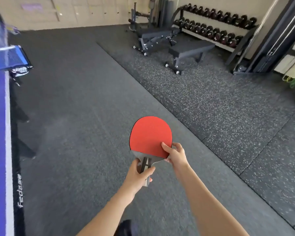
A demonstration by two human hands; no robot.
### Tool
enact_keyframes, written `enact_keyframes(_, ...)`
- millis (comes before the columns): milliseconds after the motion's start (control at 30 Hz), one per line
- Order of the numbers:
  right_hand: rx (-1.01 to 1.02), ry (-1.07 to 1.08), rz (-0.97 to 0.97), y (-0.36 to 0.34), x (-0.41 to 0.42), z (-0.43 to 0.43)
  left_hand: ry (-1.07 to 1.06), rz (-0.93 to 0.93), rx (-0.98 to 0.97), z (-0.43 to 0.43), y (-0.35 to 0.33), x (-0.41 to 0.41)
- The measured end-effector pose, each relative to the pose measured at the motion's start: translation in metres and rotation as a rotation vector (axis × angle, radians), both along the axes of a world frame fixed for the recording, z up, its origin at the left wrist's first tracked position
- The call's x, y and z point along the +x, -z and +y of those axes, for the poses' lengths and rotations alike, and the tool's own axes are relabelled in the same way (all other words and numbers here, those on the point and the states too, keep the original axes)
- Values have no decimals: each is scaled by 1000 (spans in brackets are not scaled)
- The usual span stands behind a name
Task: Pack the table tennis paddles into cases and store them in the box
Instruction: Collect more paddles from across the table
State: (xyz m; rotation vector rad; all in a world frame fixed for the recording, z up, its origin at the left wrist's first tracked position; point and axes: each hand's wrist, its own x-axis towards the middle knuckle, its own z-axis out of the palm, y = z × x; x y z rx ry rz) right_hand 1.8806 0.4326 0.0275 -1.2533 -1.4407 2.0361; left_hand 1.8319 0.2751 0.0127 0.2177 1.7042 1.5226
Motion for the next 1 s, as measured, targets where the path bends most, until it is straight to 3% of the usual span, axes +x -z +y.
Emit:
enact_keyframes(333,-13,-269,3,17,-244,80,-301,-11,14,77,14,-194)
enact_keyframes(733,69,-425,-35,-1,-524,183,-388,0,22,175,1,-459)
enact_keyframes(1000,114,-593,-33,11,-725,262,-563,-4,5,259,12,-633)
